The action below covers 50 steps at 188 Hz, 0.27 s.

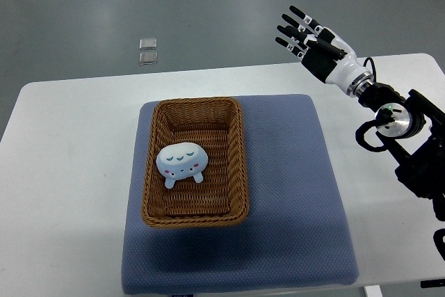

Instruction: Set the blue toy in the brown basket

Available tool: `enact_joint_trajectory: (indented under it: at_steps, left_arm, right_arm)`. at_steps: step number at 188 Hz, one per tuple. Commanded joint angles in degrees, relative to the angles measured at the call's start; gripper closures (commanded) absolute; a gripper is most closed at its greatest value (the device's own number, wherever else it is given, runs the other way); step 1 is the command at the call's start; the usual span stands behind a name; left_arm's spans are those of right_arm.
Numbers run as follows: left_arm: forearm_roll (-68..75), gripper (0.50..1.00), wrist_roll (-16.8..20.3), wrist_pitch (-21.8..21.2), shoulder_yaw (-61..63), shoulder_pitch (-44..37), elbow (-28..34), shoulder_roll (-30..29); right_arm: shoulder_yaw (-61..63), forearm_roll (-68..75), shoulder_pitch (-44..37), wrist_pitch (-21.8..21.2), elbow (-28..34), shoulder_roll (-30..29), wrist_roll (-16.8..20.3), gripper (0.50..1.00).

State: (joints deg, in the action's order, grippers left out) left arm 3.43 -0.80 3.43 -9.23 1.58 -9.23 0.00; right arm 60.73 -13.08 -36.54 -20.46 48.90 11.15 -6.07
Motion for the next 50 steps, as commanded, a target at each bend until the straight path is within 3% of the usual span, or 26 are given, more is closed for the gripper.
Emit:
enact_joint_trajectory:
  at_steps: [1, 50]
  left_arm:
    - [0.0, 0.5, 0.0, 0.0, 0.0, 0.0, 0.0, 0.0]
    - [0.0, 0.5, 0.0, 0.0, 0.0, 0.0, 0.1, 0.0]
  right_arm:
    - [0.4, 3.3, 1.3, -1.9, -2.0, -1.4, -2.2, 0.589]
    - [0.4, 7.5, 3.9, -2.2, -2.1, -3.6, -4.0, 0.589]
